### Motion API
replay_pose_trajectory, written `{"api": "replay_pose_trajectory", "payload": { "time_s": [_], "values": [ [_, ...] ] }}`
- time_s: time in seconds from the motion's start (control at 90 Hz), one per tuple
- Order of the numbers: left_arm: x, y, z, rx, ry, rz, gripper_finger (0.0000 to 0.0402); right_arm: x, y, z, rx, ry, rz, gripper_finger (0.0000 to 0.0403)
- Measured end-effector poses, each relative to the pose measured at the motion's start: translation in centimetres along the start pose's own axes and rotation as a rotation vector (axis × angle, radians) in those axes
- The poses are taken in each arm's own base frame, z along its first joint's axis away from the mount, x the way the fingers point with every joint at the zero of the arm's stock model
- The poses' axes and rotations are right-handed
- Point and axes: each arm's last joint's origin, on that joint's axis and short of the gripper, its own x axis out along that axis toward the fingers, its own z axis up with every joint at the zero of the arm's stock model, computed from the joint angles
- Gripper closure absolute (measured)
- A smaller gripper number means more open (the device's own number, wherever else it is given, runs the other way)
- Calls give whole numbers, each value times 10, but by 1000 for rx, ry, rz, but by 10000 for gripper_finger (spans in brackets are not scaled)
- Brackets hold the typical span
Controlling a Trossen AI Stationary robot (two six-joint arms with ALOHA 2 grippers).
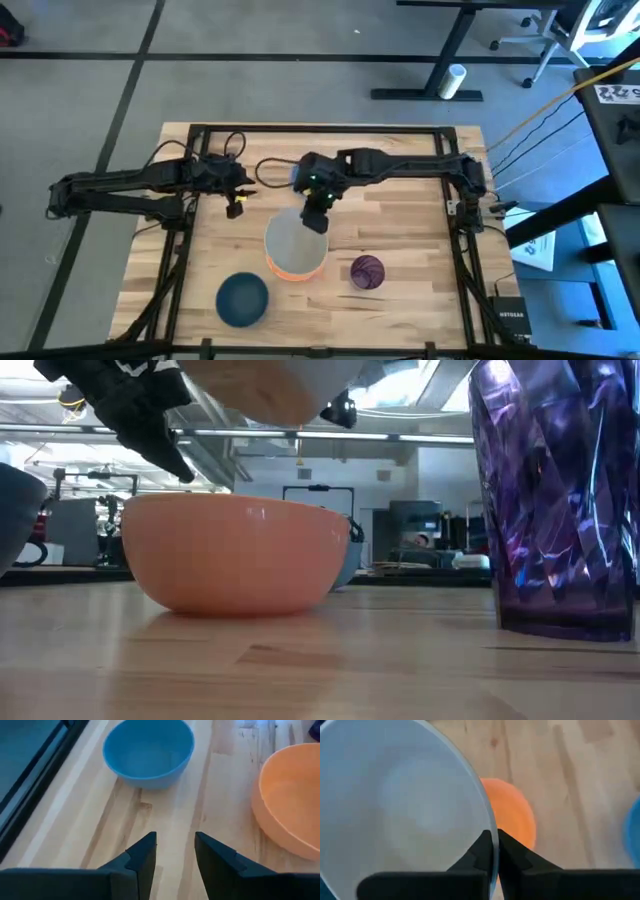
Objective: Nest bowls inside each other
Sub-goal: Stack the gray bowl on top of the orange bowl
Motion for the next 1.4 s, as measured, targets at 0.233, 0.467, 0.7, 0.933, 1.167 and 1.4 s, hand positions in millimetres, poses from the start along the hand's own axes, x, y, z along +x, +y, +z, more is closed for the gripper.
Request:
{"api": "replay_pose_trajectory", "payload": {
  "time_s": [0.233,0.467,0.7,0.933,1.167,1.4],
  "values": [
    [0,0,0,-8,4,0,283,28,-12,-1,11,49,-11,403],
    [0,0,-1,-9,14,-1,283,44,-24,-1,5,71,-49,403],
    [0,0,-1,-8,15,-1,283,67,-38,-7,1,139,-93,403],
    [0,0,-2,-7,17,-1,283,77,-52,-9,16,171,-121,403],
    [0,0,-2,-5,20,-1,283,74,-60,-11,28,210,-143,403],
    [0,0,-2,-7,19,-2,283,73,-63,-20,50,303,-157,390]
  ]
}}
